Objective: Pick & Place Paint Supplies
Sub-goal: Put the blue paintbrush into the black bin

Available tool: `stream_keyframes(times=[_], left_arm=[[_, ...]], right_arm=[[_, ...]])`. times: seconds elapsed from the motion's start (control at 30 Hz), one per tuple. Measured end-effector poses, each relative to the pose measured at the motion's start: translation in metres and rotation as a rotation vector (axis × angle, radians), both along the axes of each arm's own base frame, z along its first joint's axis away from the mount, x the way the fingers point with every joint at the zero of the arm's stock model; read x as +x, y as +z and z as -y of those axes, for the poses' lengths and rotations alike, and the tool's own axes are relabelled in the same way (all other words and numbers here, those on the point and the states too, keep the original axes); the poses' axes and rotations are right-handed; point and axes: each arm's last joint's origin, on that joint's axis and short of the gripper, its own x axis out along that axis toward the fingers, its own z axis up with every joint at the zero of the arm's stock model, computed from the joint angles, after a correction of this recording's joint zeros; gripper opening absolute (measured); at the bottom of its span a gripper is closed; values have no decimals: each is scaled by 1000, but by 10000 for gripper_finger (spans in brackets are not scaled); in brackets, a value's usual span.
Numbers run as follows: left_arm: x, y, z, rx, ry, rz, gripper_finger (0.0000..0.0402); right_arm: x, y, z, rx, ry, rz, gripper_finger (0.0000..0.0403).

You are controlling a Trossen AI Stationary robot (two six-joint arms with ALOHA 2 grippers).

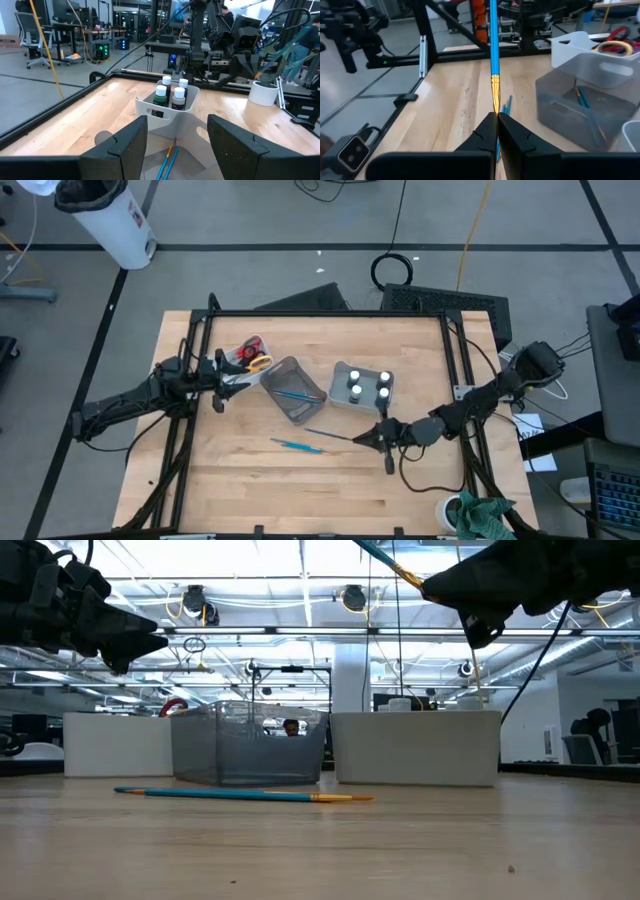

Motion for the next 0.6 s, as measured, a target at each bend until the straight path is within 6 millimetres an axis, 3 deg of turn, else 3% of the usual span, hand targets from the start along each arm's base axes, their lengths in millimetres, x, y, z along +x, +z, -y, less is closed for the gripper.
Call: stream_keyframes(times=[0.6], left_arm=[[0, 0, 0, 0, 0, 1, 214]], right_arm=[[0, 1, 0, -20, 34, 5, 0]])
